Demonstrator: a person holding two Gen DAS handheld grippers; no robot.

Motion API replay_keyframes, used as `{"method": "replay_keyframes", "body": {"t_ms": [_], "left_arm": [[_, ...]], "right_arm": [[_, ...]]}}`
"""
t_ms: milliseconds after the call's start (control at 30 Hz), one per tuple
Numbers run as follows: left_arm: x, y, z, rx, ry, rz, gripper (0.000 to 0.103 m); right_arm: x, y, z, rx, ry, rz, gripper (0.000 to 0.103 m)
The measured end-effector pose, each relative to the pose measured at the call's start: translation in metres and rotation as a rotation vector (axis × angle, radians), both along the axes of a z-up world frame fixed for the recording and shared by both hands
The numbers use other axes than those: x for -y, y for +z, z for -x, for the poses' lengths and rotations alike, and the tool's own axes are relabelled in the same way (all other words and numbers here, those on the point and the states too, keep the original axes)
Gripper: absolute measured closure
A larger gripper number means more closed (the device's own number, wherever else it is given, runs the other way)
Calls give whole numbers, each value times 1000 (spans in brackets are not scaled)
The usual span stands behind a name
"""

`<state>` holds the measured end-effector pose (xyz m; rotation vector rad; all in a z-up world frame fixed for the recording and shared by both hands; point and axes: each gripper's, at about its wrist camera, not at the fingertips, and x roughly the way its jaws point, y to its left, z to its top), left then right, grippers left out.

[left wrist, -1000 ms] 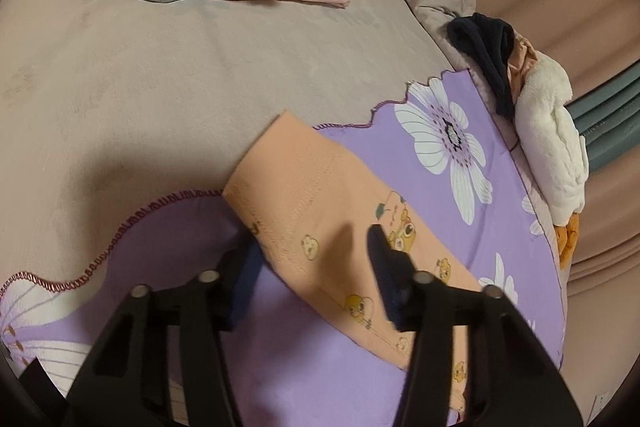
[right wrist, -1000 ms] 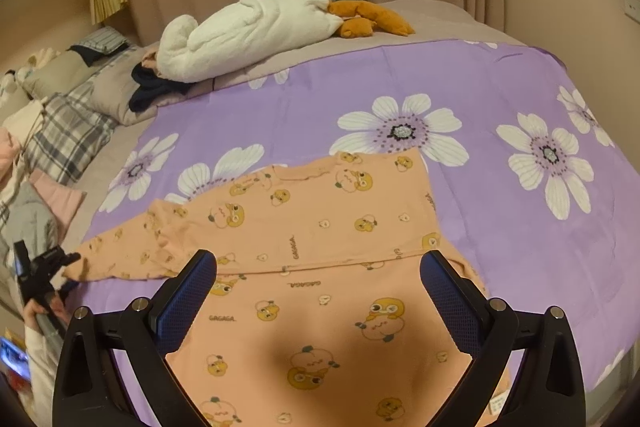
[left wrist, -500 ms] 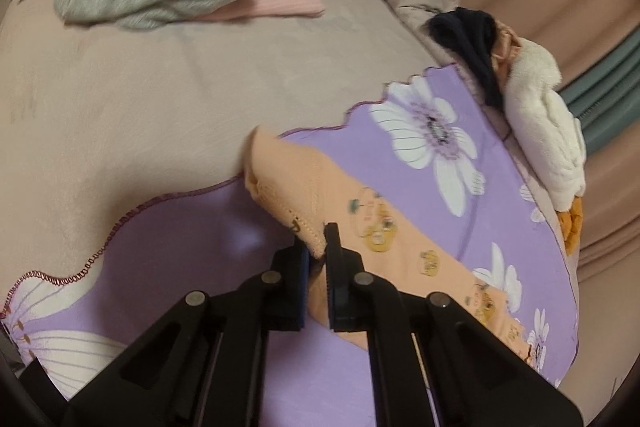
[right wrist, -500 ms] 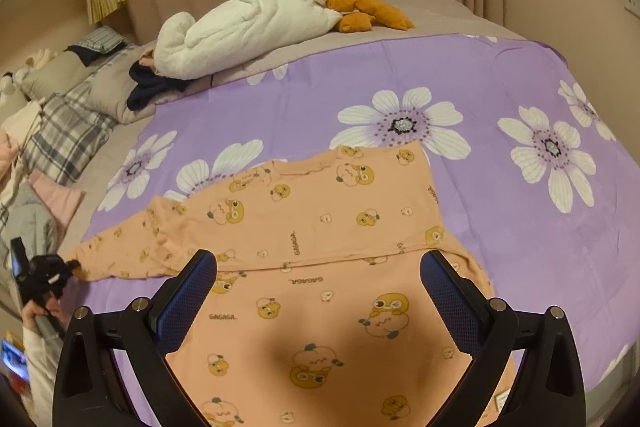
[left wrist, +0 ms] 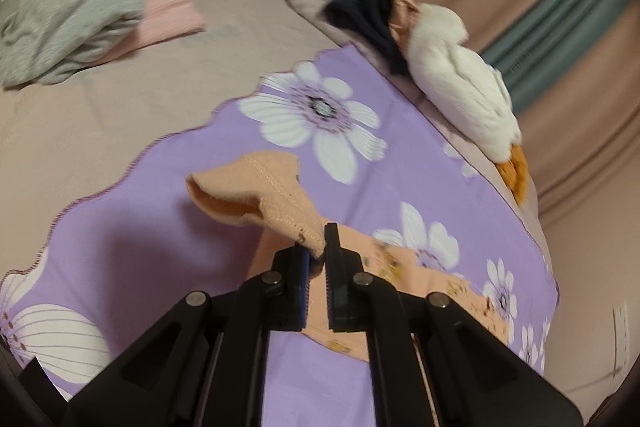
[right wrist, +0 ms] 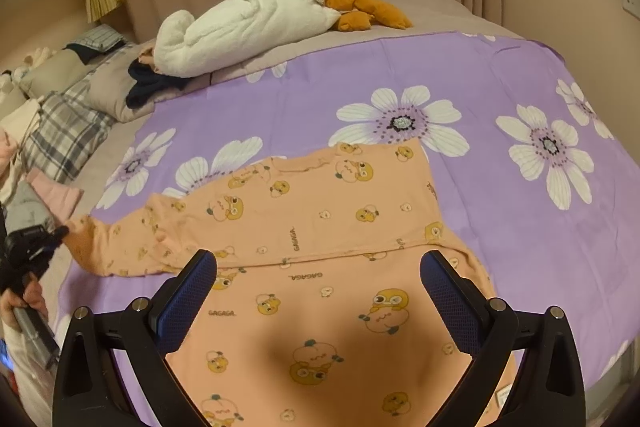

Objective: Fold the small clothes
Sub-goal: 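Carry the sleeve across the body with the left tool and open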

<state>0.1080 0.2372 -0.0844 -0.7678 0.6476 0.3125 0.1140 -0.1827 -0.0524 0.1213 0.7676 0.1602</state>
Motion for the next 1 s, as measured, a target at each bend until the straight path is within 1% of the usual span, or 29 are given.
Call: {"method": "replay_keyframes", "body": {"t_ms": [233,467,533,667,733,833,1000], "left_arm": [[39,10,-16,3,-120,-71,98],[76,6,-28,-20,-232,-133,98],[88,0,-34,-40,-275,-156,98],[105,-20,-43,-90,-340,-150,97],[114,-30,-46,-119,-364,-160,97],[125,-46,-50,-161,-394,-171,97],[132,-67,-53,-210,-415,-161,97]], "right_arm": [[0,3,3,7,0,2,1],[6,2,3,6,-14,-10,1],[7,2,4,4,-13,-12,1],[9,-1,4,-2,-16,-13,1],[10,-2,4,-7,-19,-15,1],[13,-4,4,-12,-22,-18,1],[19,-7,3,-23,-37,-24,1]]}}
